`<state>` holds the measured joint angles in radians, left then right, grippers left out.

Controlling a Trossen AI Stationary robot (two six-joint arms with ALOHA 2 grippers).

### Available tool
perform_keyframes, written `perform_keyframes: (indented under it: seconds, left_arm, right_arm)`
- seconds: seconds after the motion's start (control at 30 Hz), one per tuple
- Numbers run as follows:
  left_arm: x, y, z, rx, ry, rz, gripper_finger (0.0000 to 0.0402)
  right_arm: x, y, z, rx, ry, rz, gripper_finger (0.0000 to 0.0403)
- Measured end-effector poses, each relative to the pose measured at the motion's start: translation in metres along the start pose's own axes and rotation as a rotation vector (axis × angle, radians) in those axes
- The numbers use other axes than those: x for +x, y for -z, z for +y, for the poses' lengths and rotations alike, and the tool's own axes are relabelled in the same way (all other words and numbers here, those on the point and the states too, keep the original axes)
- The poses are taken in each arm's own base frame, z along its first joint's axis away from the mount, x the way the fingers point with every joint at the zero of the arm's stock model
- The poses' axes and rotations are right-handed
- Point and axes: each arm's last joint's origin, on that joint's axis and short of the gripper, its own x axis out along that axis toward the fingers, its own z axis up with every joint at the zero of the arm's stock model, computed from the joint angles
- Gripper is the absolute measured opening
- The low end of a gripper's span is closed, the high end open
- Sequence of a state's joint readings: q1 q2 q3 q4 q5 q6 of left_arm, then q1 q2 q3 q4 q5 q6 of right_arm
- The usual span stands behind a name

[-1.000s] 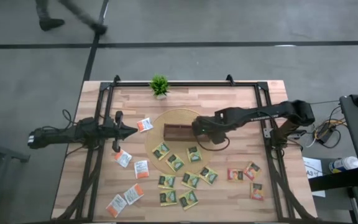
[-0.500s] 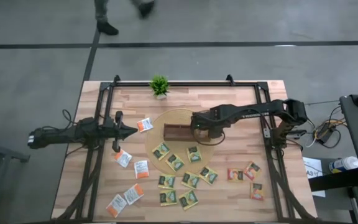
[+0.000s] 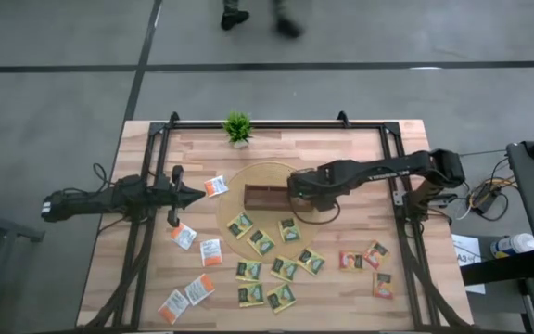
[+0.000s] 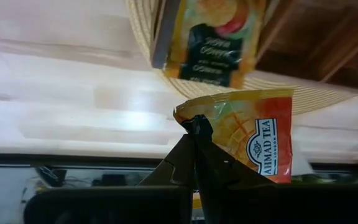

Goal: Pick & Place Tea
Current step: Put the orange tea bag into the right section of the wooden organizer

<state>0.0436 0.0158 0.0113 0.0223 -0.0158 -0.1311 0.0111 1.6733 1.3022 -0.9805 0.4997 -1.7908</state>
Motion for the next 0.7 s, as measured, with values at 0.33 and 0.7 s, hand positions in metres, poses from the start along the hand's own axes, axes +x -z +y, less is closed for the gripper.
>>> perform_keyframes:
  seconds: [0.33,0.7]
  left_arm:
    - [0.0,0.0,0.0,0.0,0.0,0.0,0.0]
    - [0.0,0.0,0.001,0.121,-0.023,-0.005,0.0]
  right_arm:
    - [-0.034,-0.009,0.002,0.063,0.136,0.001,0.0008]
    - [-0.06,-0.012,0.009,0.105,0.229,0.002,0.0008]
